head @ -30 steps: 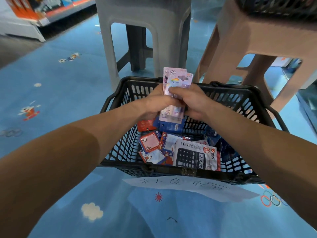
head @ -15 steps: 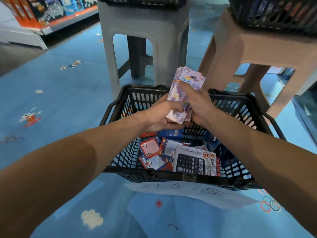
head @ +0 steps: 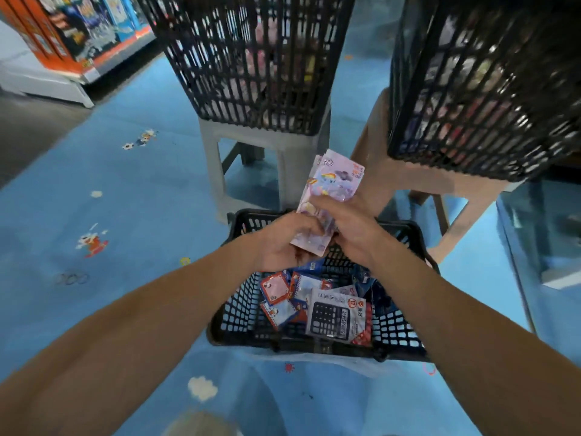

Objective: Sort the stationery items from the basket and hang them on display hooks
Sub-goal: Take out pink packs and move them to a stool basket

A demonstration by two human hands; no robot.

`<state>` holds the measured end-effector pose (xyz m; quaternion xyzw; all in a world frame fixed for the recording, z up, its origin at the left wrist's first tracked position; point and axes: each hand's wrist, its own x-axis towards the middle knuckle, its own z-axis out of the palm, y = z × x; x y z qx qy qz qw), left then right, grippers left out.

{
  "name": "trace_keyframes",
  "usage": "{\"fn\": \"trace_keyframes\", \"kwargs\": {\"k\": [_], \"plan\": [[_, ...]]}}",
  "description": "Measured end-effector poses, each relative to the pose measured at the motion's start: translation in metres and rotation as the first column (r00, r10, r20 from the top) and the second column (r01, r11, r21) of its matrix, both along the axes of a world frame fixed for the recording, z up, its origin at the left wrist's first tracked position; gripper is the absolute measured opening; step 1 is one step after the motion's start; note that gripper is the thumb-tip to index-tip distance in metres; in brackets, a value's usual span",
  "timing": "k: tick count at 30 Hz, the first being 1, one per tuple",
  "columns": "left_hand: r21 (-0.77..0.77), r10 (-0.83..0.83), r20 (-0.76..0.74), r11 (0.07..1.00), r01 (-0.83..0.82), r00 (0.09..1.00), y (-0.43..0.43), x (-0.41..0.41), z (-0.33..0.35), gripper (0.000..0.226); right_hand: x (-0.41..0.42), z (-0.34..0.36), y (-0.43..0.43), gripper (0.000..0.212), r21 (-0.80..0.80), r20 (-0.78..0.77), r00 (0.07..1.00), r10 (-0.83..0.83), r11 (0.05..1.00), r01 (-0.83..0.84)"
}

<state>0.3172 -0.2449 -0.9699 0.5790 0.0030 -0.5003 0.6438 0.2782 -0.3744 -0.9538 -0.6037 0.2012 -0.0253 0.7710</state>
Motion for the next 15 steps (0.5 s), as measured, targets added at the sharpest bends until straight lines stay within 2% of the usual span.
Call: {"fn": "trace_keyframes", "kwargs": {"k": [4,8,10,12,15], "plan": [[0.093,-0.125,-0.08,0.987,0.132,0.989,0.008,-0.006,0.11,0.007,-0.018,0.095,-0.005,0.023,-0.006,-0.044,0.998,-0.033,0.999,0.033],[0.258,-0.339,0.05,0.913,0.316,0.94,-0.002,0.002,0.226,0.033,-0.03,0.199,-0.019,0.033,-0.071,-0.027,0.999,0.027,0.997,-0.028],[0.331,-0.429,0.108,0.866,0.375,0.897,-0.014,0.012,0.277,0.03,-0.029,0.245,-0.025,0.03,-0.126,0.039,0.998,0.053,0.991,-0.048],[0.361,-0.492,0.103,0.828,0.429,0.864,-0.027,0.024,0.329,0.026,-0.023,0.293,-0.03,0.024,-0.151,0.091,0.995,0.042,0.988,-0.028],[0.35,-0.532,0.087,0.808,0.474,0.843,-0.041,0.047,0.399,0.036,-0.003,0.359,-0.042,0.023,-0.153,0.128,0.991,0.026,0.988,-0.006]]}}
